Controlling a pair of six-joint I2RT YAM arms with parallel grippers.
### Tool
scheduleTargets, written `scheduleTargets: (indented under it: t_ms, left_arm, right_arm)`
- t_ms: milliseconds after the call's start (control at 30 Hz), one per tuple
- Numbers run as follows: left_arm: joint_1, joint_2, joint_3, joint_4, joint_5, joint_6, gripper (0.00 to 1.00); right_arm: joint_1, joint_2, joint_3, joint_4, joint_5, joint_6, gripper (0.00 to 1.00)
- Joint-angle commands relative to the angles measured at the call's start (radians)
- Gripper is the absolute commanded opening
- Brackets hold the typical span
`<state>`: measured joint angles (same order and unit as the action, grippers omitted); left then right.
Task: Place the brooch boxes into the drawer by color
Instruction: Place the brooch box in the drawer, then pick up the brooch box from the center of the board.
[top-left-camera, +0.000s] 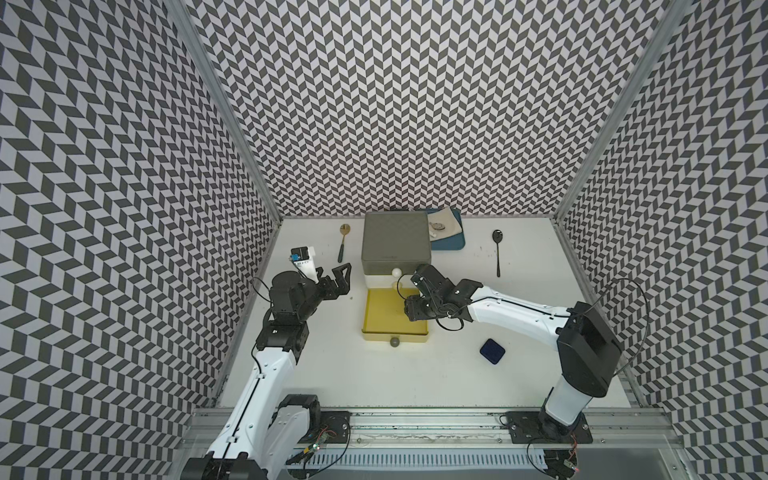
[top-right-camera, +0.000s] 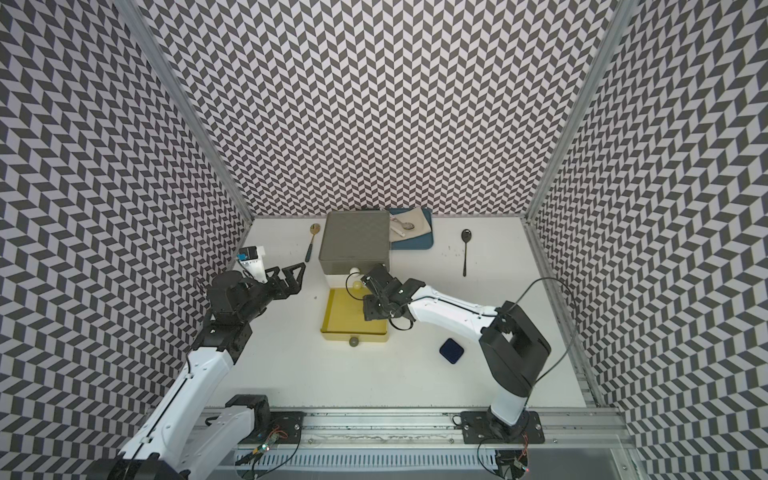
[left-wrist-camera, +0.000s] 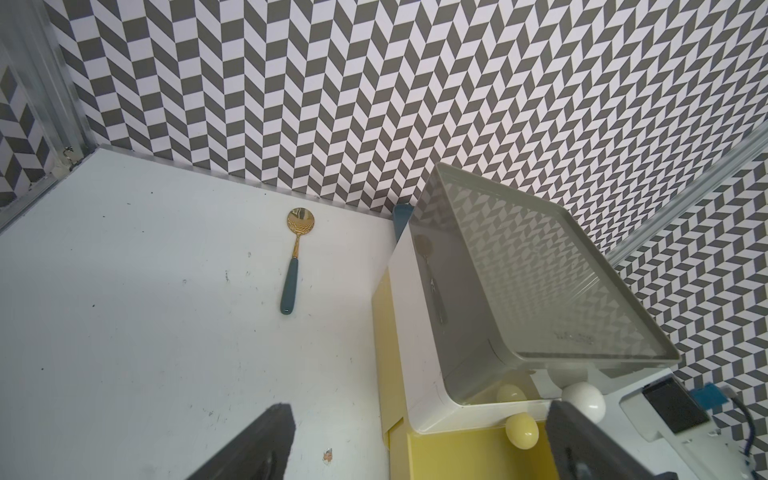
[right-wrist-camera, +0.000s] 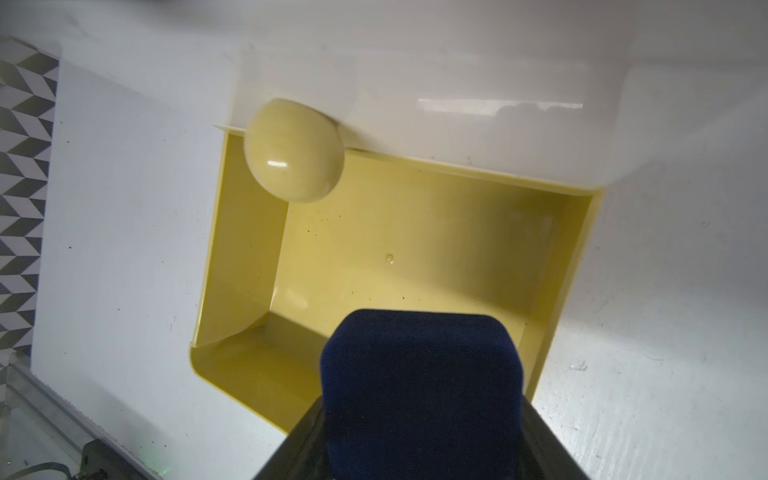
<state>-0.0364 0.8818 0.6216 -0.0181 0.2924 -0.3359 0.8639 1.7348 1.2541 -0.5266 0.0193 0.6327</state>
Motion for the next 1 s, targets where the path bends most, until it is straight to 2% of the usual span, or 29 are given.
scheduleTargets:
  t_ms: [0,233,467,567,800,967]
  left_arm:
    - [0.007,-0.013,0.001,-0.004,0.017,0.014,1.00]
    - [0.009,-0.015,0.000,-0.006,0.017,0.014,1.00]
    - [0.010,-0.016,-0.002,-0.013,0.018,0.015,1.00]
    - [0.012,-0.015,-0.003,-0.006,0.022,0.011,1.00]
    - [0.015,-0.009,-0.006,0.014,0.037,-0.010,1.00]
    - [0.017,-0.001,-0.005,0.020,0.044,-0.014,1.00]
  right_arm:
    - [0.004,0.012,0.026,0.046,0.018,0.012,0.65]
    - [0.005,-0.013,0.025,0.042,0.042,0.005,0.75]
    - [-0.004,-0.119,-0.018,-0.024,0.125,0.021,0.77]
    - [-0.036,-0.248,-0.104,-0.056,0.166,0.021,0.79]
    - [-0.131,-0.598,-0.352,-0.154,0.221,0.027,0.94]
    - [-0.160,-0.711,-0.516,-0.249,0.222,0.067,0.99]
